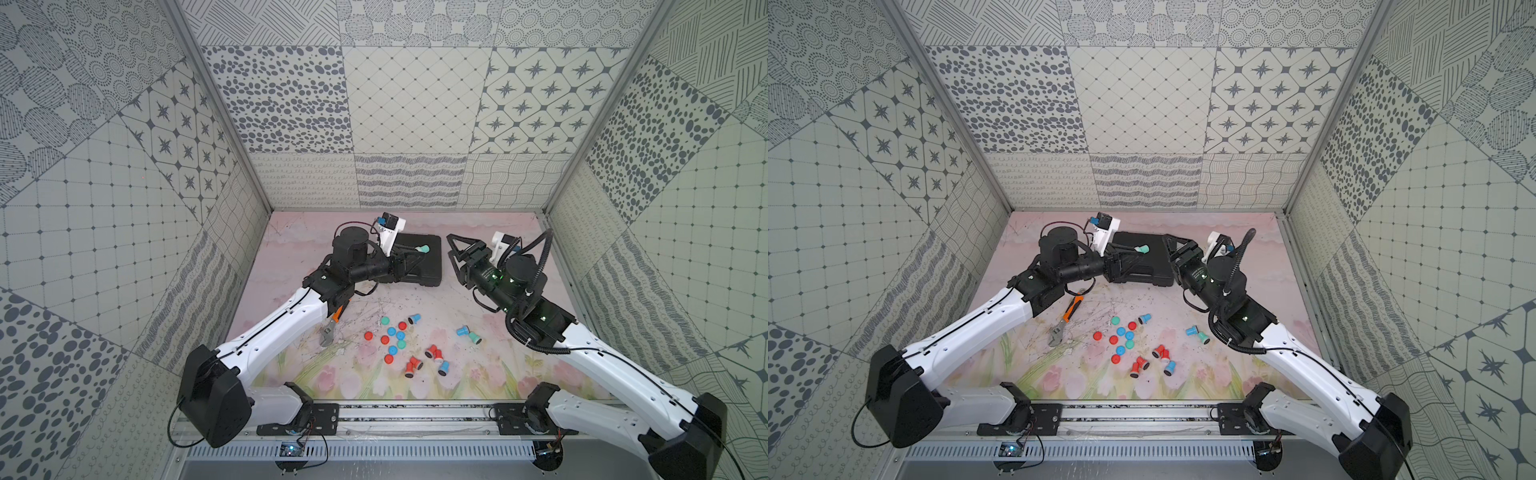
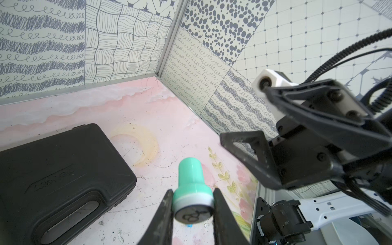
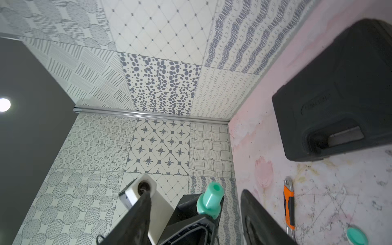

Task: Close the stamp cap
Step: Pick up the stamp from the center of the board.

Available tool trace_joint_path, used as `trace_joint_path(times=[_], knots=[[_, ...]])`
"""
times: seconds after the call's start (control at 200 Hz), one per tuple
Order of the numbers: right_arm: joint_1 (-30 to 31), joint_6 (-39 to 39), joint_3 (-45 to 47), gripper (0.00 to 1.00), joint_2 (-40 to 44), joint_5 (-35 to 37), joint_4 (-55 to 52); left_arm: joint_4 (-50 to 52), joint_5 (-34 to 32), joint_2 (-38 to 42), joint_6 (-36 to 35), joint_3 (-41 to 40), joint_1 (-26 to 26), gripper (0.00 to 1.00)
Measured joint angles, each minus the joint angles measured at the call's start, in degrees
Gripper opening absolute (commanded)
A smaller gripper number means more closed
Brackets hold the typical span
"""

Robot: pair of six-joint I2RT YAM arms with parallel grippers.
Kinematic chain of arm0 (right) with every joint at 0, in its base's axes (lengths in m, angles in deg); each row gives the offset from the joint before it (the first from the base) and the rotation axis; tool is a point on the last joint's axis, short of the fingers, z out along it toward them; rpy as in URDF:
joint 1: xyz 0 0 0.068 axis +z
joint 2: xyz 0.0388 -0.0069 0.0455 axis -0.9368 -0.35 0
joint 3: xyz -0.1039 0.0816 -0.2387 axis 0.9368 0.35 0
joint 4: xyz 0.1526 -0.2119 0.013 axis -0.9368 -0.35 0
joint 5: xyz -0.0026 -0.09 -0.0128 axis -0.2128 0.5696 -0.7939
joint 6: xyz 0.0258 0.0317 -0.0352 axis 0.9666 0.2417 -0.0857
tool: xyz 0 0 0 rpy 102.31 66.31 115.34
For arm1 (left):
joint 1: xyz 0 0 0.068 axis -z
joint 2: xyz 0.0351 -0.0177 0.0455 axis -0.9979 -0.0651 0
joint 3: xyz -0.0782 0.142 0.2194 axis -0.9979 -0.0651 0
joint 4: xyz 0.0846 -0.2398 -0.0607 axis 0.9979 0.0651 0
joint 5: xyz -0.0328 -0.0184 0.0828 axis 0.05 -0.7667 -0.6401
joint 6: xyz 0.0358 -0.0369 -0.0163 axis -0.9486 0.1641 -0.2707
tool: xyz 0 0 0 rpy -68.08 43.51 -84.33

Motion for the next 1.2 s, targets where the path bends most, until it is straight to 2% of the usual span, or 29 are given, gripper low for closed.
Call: trace_joint_path(times=[0.14, 0.265, 0.455, 0.56, 0.595, 0.62, 0.791, 1.031, 1.201], knots=[[-5.05, -14.95, -0.59, 0.72, 2.10, -8.63, 1.60, -3.02, 6.47, 0.48, 4.28, -0.15, -4.44, 0.10], [-5.95, -31.91, -4.33, 0.73, 2.19, -16.63, -2.32, -6.78, 12.55, 0.61, 9.92, -0.15, -7.89, 0.09], [-5.92, -59.52, -8.72, 0.75, 4.79, -27.45, -7.28, -14.51, 21.31, 0.46, 22.45, -0.17, -11.19, 0.09], [-5.79, -71.34, -8.92, 0.76, 6.16, -32.63, -8.94, -20.85, 25.83, 0.09, 31.12, -0.79, -11.63, 0.09], [-5.77, -74.53, -9.73, 0.78, 5.92, -34.14, -10.56, -22.93, 27.08, -0.02, 34.07, -1.18, -11.67, 0.08], [-5.73, -76.72, -10.56, 0.86, 5.44, -34.93, -11.76, -24.33, 28.00, -0.09, 36.06, -1.46, -11.72, 0.08], [-5.40, -84.19, -15.28, 0.85, 0.94, -38.95, -15.89, -34.01, 32.57, -0.02, 48.92, -4.22, -11.82, 0.07], [-4.63, -89.79, -14.86, 0.62, -1.79, -44.46, -16.85, -41.03, 37.07, 2.14, 60.00, -8.15, -11.08, 0.08], [-2.84, -92.02, -14.43, 0.57, -3.15, -46.69, -14.51, -45.68, 39.80, 2.51, 65.59, -9.42, -8.76, 0.08]])
